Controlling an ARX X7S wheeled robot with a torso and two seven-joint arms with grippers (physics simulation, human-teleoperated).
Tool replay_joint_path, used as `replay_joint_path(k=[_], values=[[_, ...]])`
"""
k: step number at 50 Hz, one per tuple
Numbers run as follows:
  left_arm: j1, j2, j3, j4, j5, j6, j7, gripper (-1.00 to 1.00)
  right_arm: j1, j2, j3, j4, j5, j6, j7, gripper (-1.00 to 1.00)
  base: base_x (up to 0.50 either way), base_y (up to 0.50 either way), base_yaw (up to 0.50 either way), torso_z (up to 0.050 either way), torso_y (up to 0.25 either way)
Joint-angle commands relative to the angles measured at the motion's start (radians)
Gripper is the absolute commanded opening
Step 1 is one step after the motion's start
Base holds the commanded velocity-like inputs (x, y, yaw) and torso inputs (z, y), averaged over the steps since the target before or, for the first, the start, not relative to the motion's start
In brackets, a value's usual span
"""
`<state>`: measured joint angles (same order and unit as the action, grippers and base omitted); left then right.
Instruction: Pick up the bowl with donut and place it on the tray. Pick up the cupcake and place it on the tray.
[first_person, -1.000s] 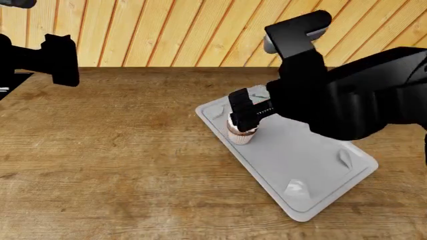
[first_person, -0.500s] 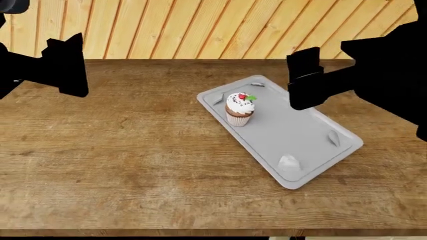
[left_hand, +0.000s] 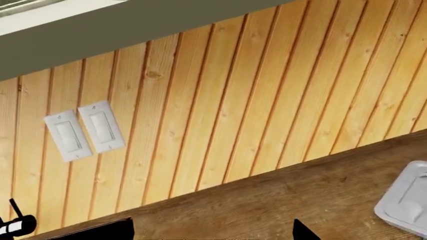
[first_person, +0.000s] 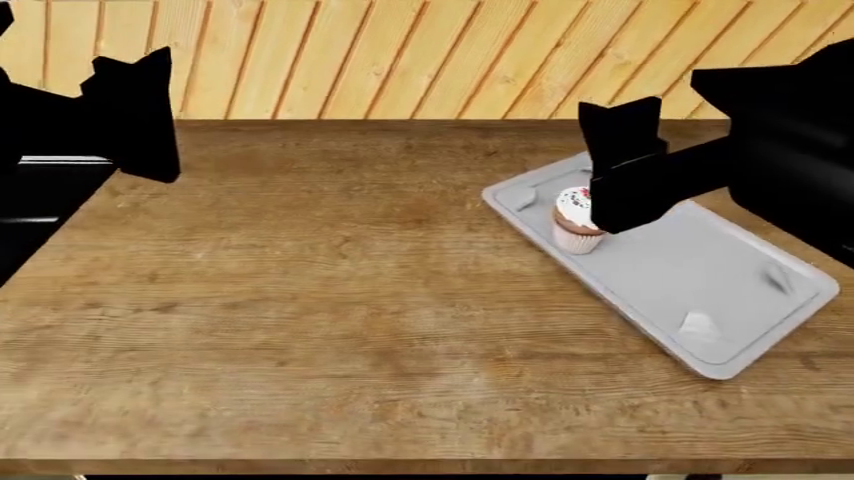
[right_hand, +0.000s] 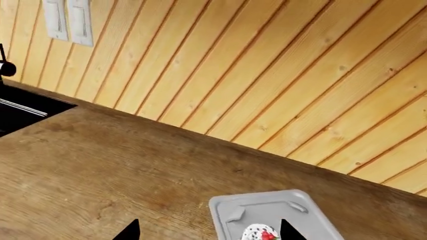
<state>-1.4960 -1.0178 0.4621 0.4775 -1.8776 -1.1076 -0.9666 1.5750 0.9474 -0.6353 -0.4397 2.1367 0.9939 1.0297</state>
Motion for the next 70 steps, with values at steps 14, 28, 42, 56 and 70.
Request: replay_joint_path(k=[14,28,42,56,70], values=[[0.066,-0.078,-0.052,0.037,0.022,0.029,0.087,1.0,0.011,-0.021,-0.007,-0.011,-0.001,0.002,-0.011,1.0,0.0,0.5,0.0,0.0,0.0],[0.054,-0.109,-0.059,0.064,-0.033,0.029,0.068,1.0,0.016,-0.023,-0.013,-0.016,0.005,0.004,-0.013,1.0,0.0,0.5,0.0,0.0,0.0],[0.045,-0.125,-0.066,0.085,-0.062,0.033,0.057,1.0,0.018,-0.021,-0.014,-0.021,0.007,0.003,-0.016,1.0,0.0,0.5,0.0,0.0,0.0],[0.03,-0.126,-0.066,0.082,-0.067,0.029,0.058,1.0,0.028,-0.022,-0.02,-0.022,0.018,0.002,-0.011,1.0,0.0,0.5,0.0,0.0,0.0],[0.032,-0.137,-0.071,0.088,-0.072,0.032,0.061,1.0,0.028,-0.018,-0.021,-0.03,0.021,-0.001,-0.01,1.0,0.0,0.5,0.0,0.0,0.0]])
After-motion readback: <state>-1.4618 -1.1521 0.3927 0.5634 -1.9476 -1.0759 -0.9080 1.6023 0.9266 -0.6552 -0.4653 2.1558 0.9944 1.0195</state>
